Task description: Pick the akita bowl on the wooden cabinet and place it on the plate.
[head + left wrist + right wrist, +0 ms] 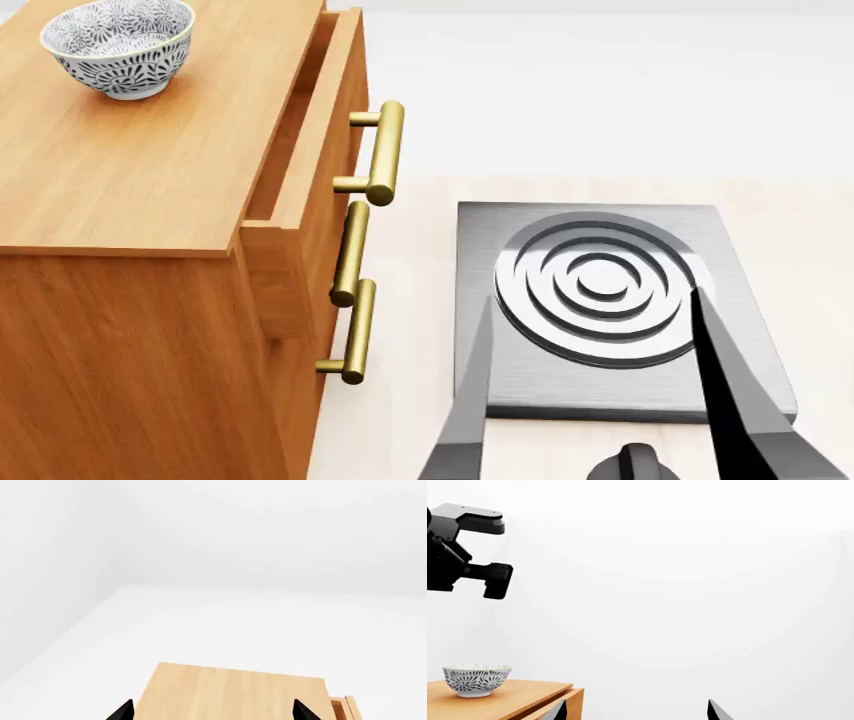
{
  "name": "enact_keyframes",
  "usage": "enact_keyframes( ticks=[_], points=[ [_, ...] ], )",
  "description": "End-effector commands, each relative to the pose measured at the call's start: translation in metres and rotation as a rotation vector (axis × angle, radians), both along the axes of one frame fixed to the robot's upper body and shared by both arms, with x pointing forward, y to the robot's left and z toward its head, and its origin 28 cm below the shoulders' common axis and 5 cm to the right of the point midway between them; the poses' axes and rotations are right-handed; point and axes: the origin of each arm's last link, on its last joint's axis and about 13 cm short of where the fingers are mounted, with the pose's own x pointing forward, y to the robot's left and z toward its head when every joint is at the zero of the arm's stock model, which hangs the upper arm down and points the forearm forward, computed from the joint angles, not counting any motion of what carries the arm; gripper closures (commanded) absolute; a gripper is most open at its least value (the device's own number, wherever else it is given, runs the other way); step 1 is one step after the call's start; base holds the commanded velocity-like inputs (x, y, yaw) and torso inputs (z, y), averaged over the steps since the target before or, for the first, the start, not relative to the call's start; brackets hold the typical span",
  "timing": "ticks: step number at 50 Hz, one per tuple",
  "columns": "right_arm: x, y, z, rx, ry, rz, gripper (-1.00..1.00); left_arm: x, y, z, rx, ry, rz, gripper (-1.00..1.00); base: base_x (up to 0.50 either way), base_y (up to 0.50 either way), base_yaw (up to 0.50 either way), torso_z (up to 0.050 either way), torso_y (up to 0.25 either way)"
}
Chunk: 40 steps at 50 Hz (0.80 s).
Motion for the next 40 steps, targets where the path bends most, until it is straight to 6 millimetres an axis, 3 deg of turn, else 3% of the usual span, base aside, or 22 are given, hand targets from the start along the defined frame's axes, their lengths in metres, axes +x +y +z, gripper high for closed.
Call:
enact_keyframes(
  ticks=[1,18,40],
  points=[
    [0.001,-0.001,0.000,0.003,0.000,-0.002,-1.00,0.002,0.005,-0.003,0.001,0.036,0.030,-1.00,0.00,0.00,0.00,0.000,0.000],
    [0.002,0.000,-0.002,-0.004,0.005,-0.002,-1.00,-0.002,0.012,-0.014,-0.050,0.181,0.059,-1.00,0.00,0.00,0.00,0.000,0.000],
    [0.002,0.000,-0.002,-0.006,0.007,0.002,-1.00,-0.008,0.014,-0.004,-0.015,0.181,0.084,-1.00,0.00,0.00,0.00,0.000,0.000]
  ],
)
